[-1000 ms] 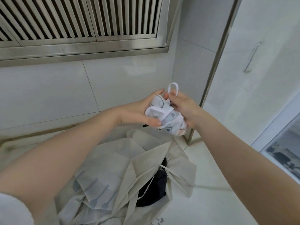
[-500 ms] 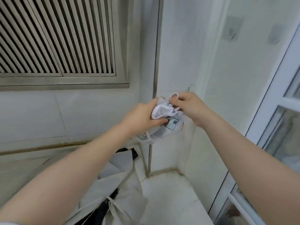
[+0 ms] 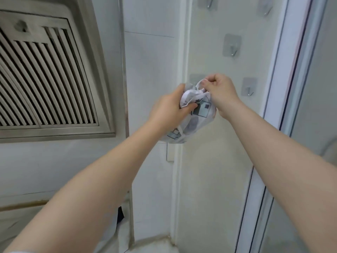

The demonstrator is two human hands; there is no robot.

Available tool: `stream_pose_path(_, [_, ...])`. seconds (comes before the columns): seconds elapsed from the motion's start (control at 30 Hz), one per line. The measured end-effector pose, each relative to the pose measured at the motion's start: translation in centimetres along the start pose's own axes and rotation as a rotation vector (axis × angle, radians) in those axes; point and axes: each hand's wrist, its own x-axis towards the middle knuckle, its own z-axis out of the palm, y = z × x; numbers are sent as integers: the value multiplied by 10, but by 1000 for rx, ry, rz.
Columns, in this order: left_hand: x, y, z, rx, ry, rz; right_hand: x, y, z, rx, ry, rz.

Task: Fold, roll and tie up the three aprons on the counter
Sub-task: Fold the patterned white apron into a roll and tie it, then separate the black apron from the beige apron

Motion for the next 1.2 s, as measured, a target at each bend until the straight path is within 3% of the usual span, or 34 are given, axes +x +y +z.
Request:
stream_pose_path(0.17, [12, -8, 10, 45, 39, -24, 23, 6, 6, -130, -9, -17])
stream_pose_path(0.27, [14, -17, 20, 61, -10, -147, 22, 15, 10, -167, -2, -35])
stream_pose_path(0.47, [-3, -28, 43, -108, -123, -288, -8, 35, 14, -352, 88, -77])
stream_pose_path(0.57, [-21, -44, 38, -232, -203, -277, -31, 33, 29, -559, 269, -256])
stream_pose_path(0.67, [-47, -72, 21, -133, -248, -275, -64, 25, 58, -652, 387, -603])
stream_pose_path(0.77, [-75, -98, 1, -71, -282, -236, -103, 19, 107, -729, 128, -891])
stream_pose_path(0.83, [-99, -115, -12, 77, -395, -219, -126, 21, 142, -721, -141, -904])
stream_pose_path(0.9, [-132, -148, -32, 238, -520, -317, -154, 26, 182, -745, -429, -721])
stream_pose_path(1.0, [-189, -208, -63, 380, -663, -411, -187, 48, 234, -819, -719, -473])
stream_pose_path(1.2, [-288, -325, -143, 482, -853, -491, -250, 78, 357, -890, -1018, -210])
